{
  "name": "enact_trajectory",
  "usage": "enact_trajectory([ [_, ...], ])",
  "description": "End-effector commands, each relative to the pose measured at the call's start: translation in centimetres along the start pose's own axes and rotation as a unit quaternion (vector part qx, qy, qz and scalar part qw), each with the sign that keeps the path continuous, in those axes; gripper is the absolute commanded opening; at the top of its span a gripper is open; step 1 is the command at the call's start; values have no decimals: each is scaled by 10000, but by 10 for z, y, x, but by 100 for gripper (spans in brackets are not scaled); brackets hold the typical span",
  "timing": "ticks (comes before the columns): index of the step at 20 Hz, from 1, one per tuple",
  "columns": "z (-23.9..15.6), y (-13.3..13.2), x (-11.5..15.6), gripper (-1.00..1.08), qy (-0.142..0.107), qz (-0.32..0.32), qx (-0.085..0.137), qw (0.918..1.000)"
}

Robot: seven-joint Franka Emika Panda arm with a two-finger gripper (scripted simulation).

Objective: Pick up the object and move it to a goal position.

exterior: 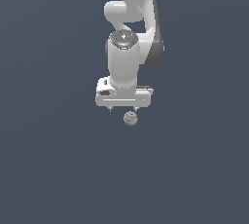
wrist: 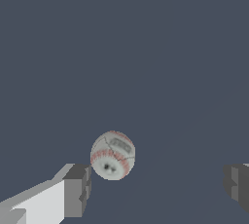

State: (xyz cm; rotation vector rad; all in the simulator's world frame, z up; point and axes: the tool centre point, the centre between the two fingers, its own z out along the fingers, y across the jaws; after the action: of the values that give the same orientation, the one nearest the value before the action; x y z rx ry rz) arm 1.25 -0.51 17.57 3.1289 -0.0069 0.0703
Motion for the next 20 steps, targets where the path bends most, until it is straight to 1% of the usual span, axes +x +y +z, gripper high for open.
enact_trajectory([
  [1,0,0,0,100,0,0,0,10000],
  [4,-2,1,3,100,45,-41,-14,10000],
  [9,-11,3,15,100,207,-190,-68,9996],
  [15,-10,3,14,100,201,-206,-66,9996],
  [20,-5,1,12,100,178,-394,-66,9990],
])
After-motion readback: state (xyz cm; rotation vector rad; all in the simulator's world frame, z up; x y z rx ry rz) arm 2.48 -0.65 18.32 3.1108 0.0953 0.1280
